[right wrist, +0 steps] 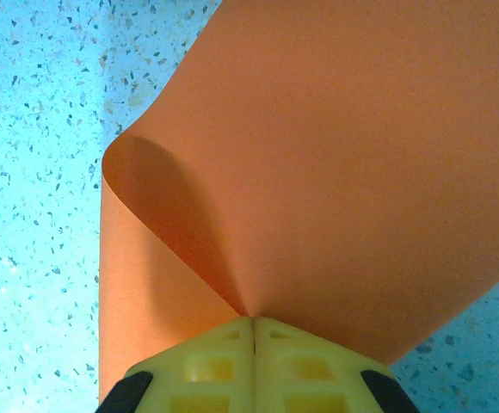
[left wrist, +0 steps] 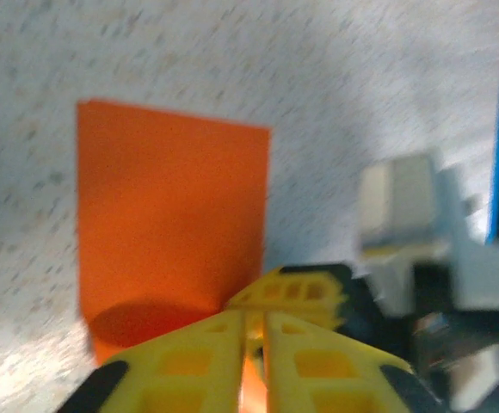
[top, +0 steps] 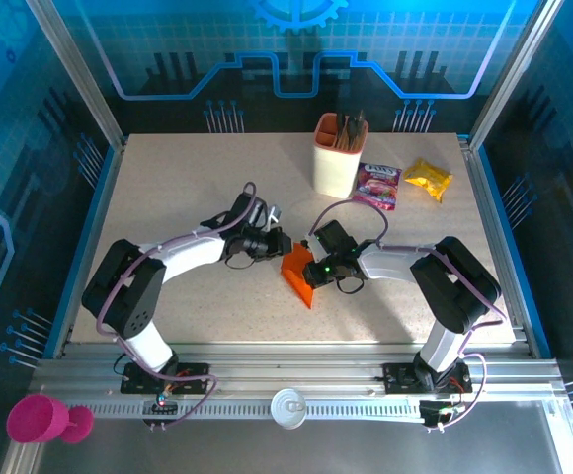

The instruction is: Fold a paper plane with a square sheet of paper (pick it up from the middle)

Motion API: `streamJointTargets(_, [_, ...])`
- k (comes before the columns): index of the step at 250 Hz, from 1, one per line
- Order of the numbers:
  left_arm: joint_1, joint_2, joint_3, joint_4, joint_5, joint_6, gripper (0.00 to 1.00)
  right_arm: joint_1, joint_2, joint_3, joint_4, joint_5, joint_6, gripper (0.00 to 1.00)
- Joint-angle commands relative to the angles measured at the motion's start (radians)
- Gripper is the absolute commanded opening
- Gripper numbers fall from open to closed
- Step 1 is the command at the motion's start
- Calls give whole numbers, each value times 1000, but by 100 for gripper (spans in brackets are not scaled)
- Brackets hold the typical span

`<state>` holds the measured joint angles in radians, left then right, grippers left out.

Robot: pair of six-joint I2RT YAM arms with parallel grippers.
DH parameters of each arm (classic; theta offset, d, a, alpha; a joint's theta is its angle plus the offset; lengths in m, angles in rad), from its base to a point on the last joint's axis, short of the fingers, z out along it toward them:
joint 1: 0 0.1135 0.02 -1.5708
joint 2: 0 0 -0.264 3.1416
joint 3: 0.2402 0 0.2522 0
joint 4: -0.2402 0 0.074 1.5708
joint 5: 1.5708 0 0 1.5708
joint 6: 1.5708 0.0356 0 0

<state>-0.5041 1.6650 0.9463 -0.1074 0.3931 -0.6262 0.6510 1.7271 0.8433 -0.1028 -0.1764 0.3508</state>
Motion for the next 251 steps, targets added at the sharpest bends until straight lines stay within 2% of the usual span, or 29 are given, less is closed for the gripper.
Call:
streamJointTargets(1, [-29,-58,-46,6,-42,23,3,-8,42,-44,-83,30,7,0])
streamJointTargets(11, [-41,-68,-66,36,-35,25,0,-8,43,-45,-82,30,6,0])
streamJointTargets(88, [-101,-8,-92,134,22,20,0,-8,52,-47,-84,33,9,0])
streamJointTargets(251, [-102,88,-124,198,-2,46,0,-8,60,-54,-81,35,3,0])
